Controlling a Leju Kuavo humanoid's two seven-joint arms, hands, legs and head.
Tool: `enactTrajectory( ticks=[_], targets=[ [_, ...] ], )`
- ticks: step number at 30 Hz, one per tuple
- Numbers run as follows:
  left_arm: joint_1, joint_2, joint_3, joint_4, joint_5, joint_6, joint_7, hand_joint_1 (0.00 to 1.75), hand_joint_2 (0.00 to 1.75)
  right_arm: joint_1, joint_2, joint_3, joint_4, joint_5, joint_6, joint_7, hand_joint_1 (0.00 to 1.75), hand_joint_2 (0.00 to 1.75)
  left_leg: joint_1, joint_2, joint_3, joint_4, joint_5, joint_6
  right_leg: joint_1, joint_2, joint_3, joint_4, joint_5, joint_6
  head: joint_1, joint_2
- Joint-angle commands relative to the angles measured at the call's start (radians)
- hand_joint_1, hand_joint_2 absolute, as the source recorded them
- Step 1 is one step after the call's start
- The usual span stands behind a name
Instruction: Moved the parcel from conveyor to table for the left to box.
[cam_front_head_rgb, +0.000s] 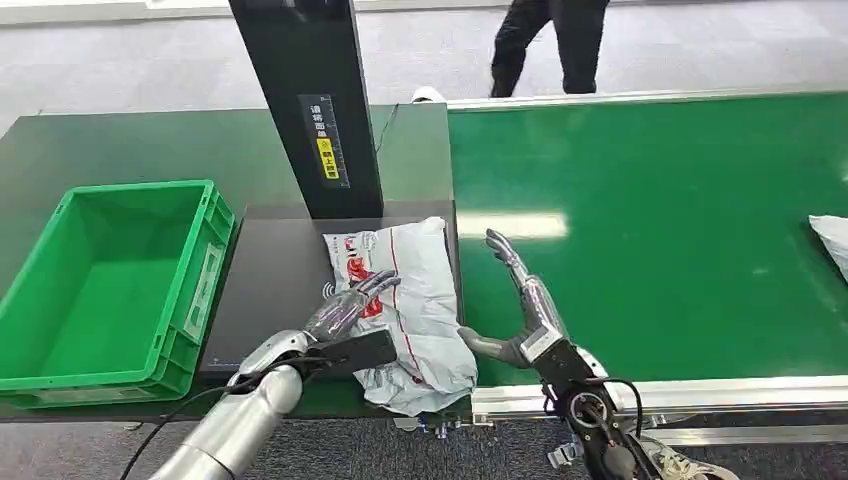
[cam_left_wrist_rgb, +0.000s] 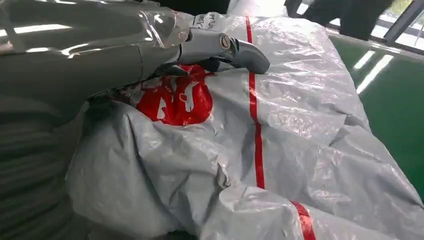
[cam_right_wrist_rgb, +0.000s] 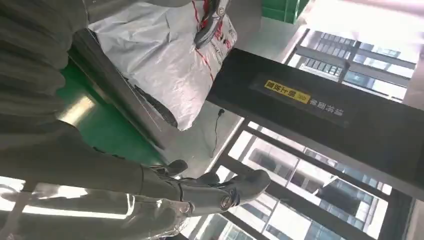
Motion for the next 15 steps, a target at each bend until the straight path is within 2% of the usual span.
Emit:
enactTrajectory(
  ticks=[1,3,6,11,15],
  targets=[
    [0.010,-0.008,0.030,0.046,0.002,0.053,-0.033,1.71,1.75,0.004,0.012,-0.038,0.021,0.010,0.004,0.015,0.00,1.75,0.001,0.000,0.001,-0.001,0.000,0.002,0.001,-0.001,0.001,-0.001,0.000,-0.003,0.000,0.000],
    [0.016,-0.005,0.034,0.032,0.003,0.060,-0.038,1.75,1.75,0.006,0.012,-0.041,0.019,0.010,0.005,0.015,0.00,1.75,0.001,0.000,0.002,-0.001,0.000,0.003,0.002,-0.001,0.002,-0.003,0.001,-0.004,0.000,0.000],
    [0.045,-0.007,0.070,-0.031,0.041,0.120,-0.109,1.75,1.75,0.015,0.013,-0.047,0.005,0.012,0.007,0.014,0.00,1.75,0.001,0.000,0.001,-0.001,0.000,0.003,0.002,-0.001,0.002,-0.002,0.001,-0.004,0.000,0.000],
    [0.044,-0.007,0.070,-0.032,0.041,0.120,-0.108,1.75,1.75,0.017,0.013,-0.047,0.005,0.012,0.007,0.014,0.00,1.75,0.000,0.000,0.001,-0.001,0.000,0.002,0.001,-0.001,0.001,-0.001,0.000,-0.003,0.000,0.000],
    [0.095,-0.015,0.121,-0.142,0.095,0.272,-0.219,1.75,1.75,0.028,0.001,-0.049,-0.010,0.008,0.011,0.011,0.00,1.75,0.001,0.000,0.001,-0.001,0.000,0.003,0.002,0.000,0.002,-0.002,0.000,-0.004,0.000,0.000]
  ],
)
